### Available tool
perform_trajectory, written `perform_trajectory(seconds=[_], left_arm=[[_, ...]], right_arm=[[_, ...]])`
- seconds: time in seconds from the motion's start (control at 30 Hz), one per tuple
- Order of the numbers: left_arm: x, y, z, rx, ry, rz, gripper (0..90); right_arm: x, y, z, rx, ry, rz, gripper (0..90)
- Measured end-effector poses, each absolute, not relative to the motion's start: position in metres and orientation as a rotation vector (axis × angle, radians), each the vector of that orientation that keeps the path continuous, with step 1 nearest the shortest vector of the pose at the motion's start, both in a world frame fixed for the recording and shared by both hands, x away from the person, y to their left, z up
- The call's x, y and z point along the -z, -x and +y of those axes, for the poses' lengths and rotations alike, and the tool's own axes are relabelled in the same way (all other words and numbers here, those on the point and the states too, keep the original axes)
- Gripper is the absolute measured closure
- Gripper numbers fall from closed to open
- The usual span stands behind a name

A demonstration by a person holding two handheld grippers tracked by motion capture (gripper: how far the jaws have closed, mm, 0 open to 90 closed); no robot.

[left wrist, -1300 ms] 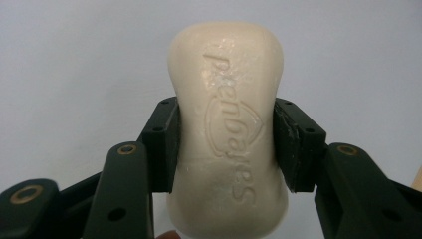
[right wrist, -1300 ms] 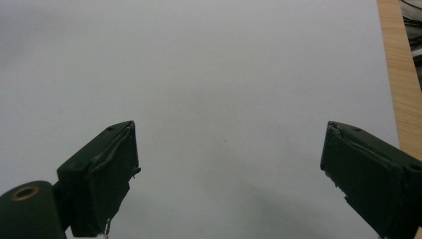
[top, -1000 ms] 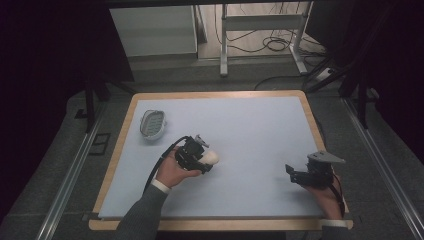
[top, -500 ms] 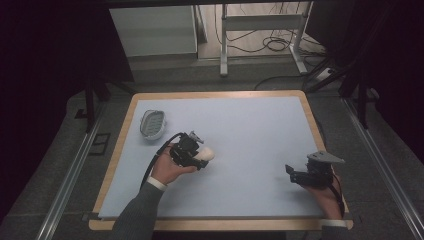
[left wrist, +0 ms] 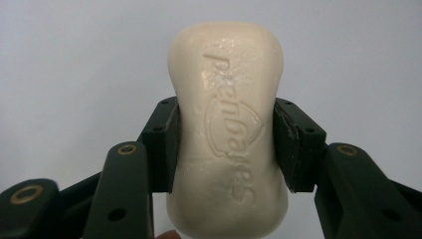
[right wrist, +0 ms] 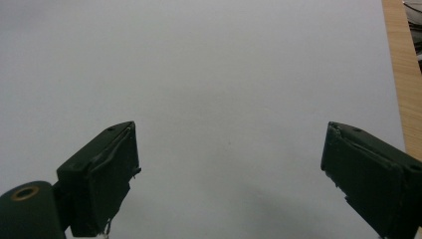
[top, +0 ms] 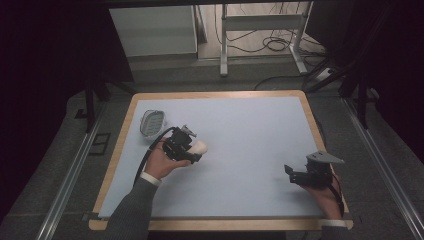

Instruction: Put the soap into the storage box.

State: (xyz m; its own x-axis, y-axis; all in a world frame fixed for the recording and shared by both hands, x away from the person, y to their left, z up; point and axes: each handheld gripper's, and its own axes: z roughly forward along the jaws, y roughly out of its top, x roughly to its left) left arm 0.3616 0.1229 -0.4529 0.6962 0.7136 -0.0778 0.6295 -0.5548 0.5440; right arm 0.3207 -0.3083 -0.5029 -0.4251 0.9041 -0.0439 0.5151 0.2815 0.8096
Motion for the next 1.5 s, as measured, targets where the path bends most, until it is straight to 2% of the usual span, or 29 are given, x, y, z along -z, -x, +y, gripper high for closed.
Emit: perform_trajectory(seconds=[1.5], left_arm=[[0.444, -0.418, 0.167, -0.286, -2.331, 1.211, 49.6]], right_arm=[[0.503, -0.321, -0.310, -1.005, -1.267, 2.051, 7.8]])
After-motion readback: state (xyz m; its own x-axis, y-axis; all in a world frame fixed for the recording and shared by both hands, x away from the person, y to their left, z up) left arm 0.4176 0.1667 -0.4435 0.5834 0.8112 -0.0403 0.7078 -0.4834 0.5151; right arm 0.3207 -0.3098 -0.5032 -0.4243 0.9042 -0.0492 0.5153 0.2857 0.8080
